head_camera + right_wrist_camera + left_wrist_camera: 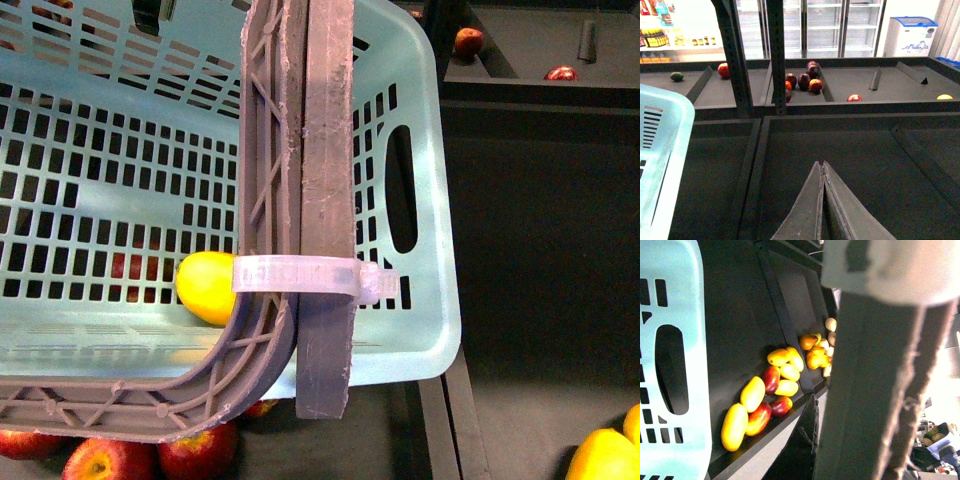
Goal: Pick mango and avocado into basket
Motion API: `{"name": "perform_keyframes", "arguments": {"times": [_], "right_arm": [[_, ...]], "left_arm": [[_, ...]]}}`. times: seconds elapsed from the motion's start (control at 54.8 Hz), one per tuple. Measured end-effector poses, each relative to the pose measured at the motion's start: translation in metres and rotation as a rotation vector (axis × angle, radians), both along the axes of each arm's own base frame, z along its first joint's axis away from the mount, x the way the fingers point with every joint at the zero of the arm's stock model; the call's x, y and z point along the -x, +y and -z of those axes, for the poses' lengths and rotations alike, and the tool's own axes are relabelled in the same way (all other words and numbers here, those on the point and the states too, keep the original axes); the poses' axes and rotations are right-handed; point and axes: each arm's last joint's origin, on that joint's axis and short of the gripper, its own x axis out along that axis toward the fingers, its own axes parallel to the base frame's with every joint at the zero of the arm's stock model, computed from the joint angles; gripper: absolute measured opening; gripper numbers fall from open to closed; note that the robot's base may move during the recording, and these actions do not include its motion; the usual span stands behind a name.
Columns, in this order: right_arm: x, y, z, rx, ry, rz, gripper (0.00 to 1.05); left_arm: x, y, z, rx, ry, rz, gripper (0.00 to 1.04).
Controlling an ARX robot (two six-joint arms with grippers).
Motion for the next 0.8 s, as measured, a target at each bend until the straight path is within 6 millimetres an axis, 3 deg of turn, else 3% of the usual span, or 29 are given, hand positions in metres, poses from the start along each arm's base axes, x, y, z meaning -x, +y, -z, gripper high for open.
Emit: {"name": "perform_keyframes", "arguments": {"times": [0.803], "right_arm": [[0.021,0.0,-0.005,0.0,-0.024,0.0,0.02]], "left_arm": [[0.0,0.0,0.0,0.0,0.0,-0.001,0.07]]}}
